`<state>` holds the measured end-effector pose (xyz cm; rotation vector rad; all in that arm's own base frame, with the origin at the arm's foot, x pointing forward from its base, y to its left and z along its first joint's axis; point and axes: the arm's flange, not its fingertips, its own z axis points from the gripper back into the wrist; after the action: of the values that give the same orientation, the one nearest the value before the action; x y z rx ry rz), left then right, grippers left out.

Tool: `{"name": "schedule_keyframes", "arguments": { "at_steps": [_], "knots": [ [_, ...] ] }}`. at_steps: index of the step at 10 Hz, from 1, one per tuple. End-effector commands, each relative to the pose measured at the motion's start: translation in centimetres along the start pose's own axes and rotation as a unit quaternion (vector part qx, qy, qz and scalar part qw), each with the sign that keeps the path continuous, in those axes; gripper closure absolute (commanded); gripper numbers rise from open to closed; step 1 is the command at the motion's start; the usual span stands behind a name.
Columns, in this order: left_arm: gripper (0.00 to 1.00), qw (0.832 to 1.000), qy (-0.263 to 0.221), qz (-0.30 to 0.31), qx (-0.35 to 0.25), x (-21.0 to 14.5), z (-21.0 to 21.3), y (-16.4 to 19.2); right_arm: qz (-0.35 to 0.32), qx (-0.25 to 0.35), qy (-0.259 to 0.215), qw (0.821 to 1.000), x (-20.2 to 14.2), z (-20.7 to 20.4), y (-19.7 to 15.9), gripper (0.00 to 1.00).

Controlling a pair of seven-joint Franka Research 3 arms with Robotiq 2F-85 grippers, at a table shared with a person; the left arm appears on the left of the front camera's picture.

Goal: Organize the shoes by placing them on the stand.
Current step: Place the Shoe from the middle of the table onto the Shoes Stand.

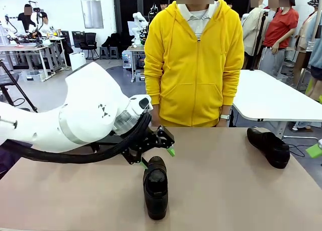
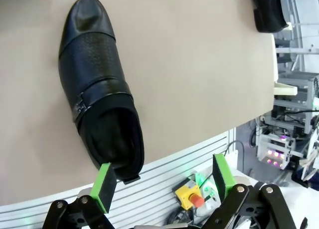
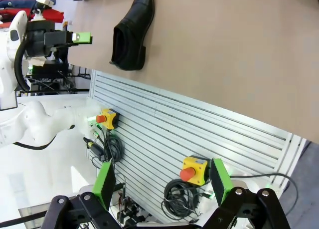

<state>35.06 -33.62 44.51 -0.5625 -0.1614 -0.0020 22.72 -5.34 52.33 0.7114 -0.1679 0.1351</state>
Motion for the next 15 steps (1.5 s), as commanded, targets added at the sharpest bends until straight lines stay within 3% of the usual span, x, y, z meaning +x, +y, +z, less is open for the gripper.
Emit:
{"name": "schedule_keyframes", "arguments": {
  "at_steps": [1,2,4,8,15],
  "knots": [
    [0.0,1.0,-0.014,0.005,0.01,0.1,0.6,1.0,0.014,0.01,-0.002,1.0,0.0,0.3,0.0,0.0],
    [0.0,1.0,0.0,0.0,0.0,0.0,0.0,0.0,0.014,0.01,-0.002,1.0,0.0,0.3,0.0,0.0],
    [0.0,0.996,0.032,-0.051,0.058,-0.5,-2.1,-1.9,0.014,0.01,-0.002,1.0,0.0,0.3,0.0,0.0],
    [0.0,0.991,0.022,-0.025,0.13,-0.3,-6.9,-3.3,0.014,0.01,-0.002,1.0,0.0,0.3,0.0,0.0],
    [0.0,0.983,0.018,-0.006,0.184,0.8,-11.9,-3.5,0.014,0.01,-0.002,1.0,0.0,0.3,0.0,0.0]
  ]
}}
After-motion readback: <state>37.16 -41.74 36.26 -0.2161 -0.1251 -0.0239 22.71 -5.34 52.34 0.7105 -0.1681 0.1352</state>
